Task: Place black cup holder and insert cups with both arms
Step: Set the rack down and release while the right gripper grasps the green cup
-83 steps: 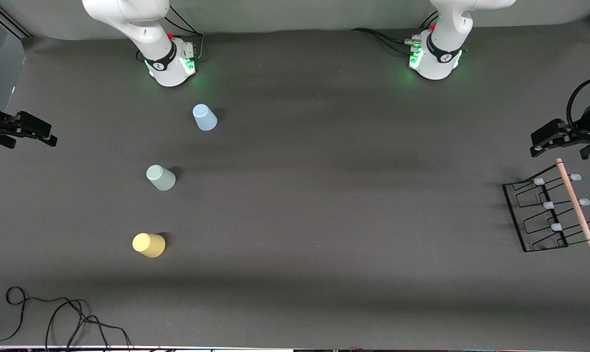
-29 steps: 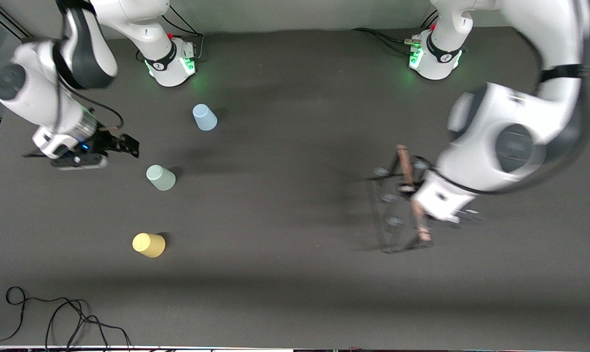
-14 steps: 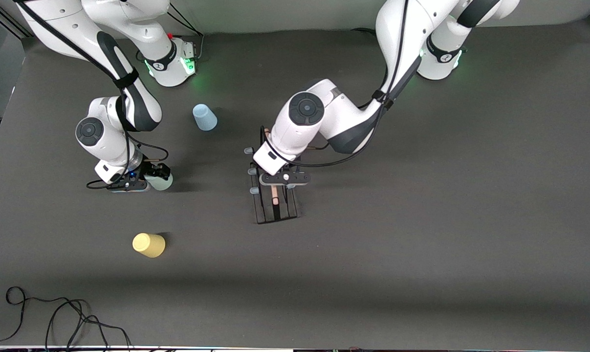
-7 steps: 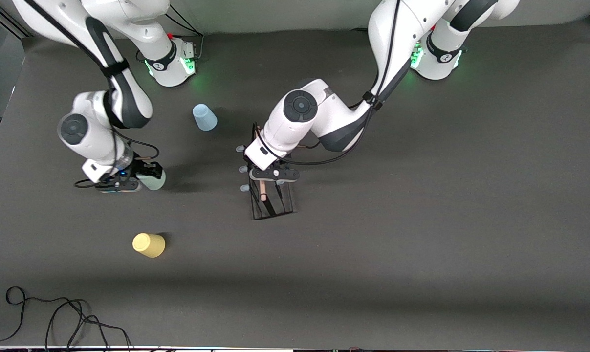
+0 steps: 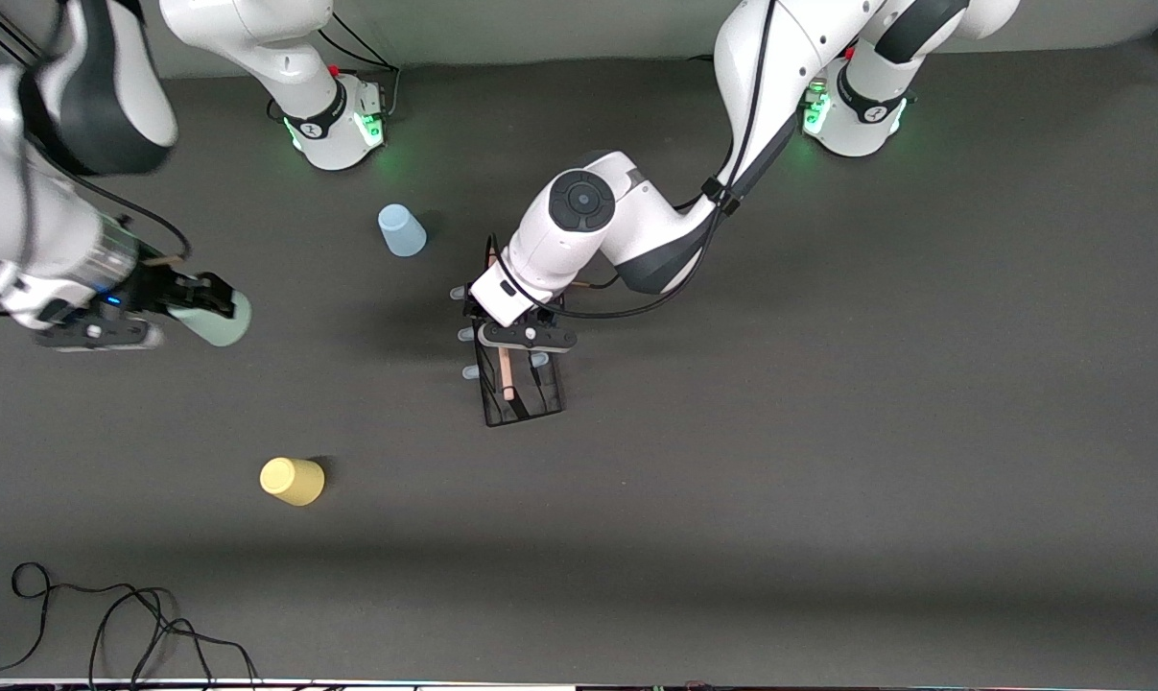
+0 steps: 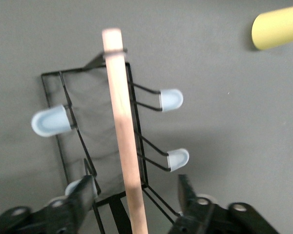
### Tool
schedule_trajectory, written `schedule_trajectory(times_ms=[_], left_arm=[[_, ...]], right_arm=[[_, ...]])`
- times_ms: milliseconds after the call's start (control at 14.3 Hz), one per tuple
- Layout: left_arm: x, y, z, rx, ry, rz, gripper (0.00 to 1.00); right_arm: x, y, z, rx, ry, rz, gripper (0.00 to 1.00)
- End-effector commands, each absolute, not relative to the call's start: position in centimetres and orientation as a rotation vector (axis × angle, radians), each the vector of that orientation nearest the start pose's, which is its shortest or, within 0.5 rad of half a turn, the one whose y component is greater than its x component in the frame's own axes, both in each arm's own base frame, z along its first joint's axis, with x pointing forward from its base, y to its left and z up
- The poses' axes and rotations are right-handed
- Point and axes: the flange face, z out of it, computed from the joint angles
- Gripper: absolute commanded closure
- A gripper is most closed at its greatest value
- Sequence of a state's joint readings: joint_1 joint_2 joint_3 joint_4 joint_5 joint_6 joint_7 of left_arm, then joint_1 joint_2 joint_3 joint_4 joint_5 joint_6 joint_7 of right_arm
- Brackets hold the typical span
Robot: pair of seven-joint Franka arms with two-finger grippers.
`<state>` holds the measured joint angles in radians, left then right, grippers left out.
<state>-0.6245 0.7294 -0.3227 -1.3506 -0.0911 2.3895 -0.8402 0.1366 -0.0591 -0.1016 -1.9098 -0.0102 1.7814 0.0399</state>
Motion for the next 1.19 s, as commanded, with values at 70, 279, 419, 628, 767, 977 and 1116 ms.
schedule_trajectory(times_ms=[70,279,419,628,767,977,1116], left_arm=[[53.2,-52.8,40.4,-3.507,-0.206,0.01,0.0],[56.7,-44.8,45.5,-3.36,-0.3,-0.045,0.0],[58.6,-39.1,47.6,-3.256,-0.375,-0.071,0.0],[60.5,-28.7,49.2,-3.148,-0.356,-0.118,0.0],[62.1,-21.3,51.1,-3.149,-0.267,-0.127,0.0],[62.8,-12.4,52.6,-3.129,-0.104,-0.049,0.0],[62.6,-7.6,53.2,-3.149,-0.002,0.019,0.0]], right_arm=[[54.4,1.4,54.7,-3.148,0.065,0.14,0.82],[54.1,2.1,54.5,-3.147,0.244,0.172,0.82],[53.9,4.1,54.0,-3.129,0.374,0.2,0.82],[52.8,13.1,52.9,-3.116,0.67,0.204,0.82],[52.0,18.9,51.7,-3.051,0.861,0.221,0.82],[50.3,25.5,50.4,-2.963,1.057,0.217,0.83],[48.4,29.1,48.8,-2.941,1.136,0.201,0.83]])
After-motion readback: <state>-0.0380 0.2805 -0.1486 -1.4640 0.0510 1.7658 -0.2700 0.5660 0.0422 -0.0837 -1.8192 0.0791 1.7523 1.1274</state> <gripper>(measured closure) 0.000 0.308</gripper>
